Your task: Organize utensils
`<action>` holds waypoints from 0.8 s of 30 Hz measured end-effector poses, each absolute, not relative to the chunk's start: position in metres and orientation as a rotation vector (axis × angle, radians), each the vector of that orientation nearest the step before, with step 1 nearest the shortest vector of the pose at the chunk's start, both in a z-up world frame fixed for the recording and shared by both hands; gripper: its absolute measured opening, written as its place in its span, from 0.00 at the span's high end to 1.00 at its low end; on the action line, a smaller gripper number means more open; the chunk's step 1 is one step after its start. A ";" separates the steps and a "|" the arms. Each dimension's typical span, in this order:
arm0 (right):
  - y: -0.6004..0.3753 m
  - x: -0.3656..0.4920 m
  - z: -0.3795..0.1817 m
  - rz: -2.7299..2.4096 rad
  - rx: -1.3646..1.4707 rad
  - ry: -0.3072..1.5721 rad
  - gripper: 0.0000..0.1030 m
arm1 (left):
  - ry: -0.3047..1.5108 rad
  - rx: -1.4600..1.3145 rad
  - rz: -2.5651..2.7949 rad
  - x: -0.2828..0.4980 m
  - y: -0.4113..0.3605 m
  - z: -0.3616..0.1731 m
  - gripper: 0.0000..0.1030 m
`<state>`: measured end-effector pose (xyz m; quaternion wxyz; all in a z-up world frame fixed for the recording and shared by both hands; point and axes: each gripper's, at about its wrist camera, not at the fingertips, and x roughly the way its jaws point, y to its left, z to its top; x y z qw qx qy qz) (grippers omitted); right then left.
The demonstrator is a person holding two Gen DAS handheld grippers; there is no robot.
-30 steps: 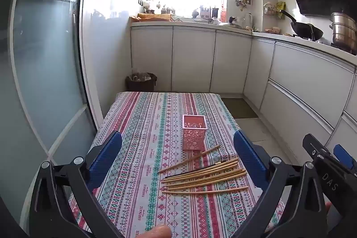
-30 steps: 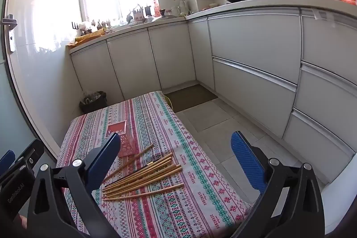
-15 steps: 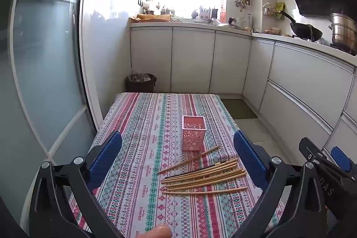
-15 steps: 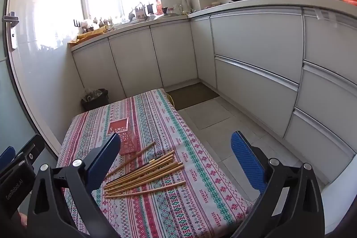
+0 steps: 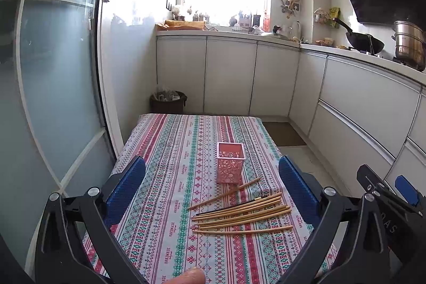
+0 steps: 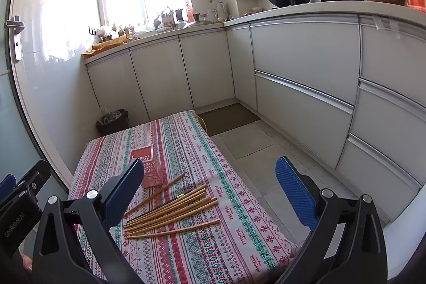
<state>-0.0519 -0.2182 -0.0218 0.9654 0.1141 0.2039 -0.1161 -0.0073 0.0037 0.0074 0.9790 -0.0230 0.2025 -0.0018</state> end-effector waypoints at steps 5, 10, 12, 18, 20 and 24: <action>-0.219 -0.055 -0.017 -0.235 0.233 0.410 0.06 | 0.405 -0.049 -0.005 -0.010 0.003 0.011 0.07; -0.220 -0.059 -0.014 -0.233 0.237 0.401 0.06 | 0.407 -0.051 -0.010 -0.012 0.003 0.013 0.07; -0.220 -0.060 -0.013 -0.231 0.239 0.401 0.06 | 0.407 -0.052 -0.010 -0.012 0.003 0.014 0.07; -0.220 -0.061 -0.011 -0.229 0.244 0.400 0.06 | 0.404 -0.055 -0.009 -0.014 0.003 0.014 0.07; -0.221 -0.062 -0.011 -0.229 0.244 0.397 0.06 | 0.405 -0.055 -0.009 -0.014 0.004 0.014 0.07; -0.222 -0.063 -0.011 -0.230 0.247 0.399 0.06 | 0.406 -0.055 -0.012 -0.016 0.004 0.015 0.07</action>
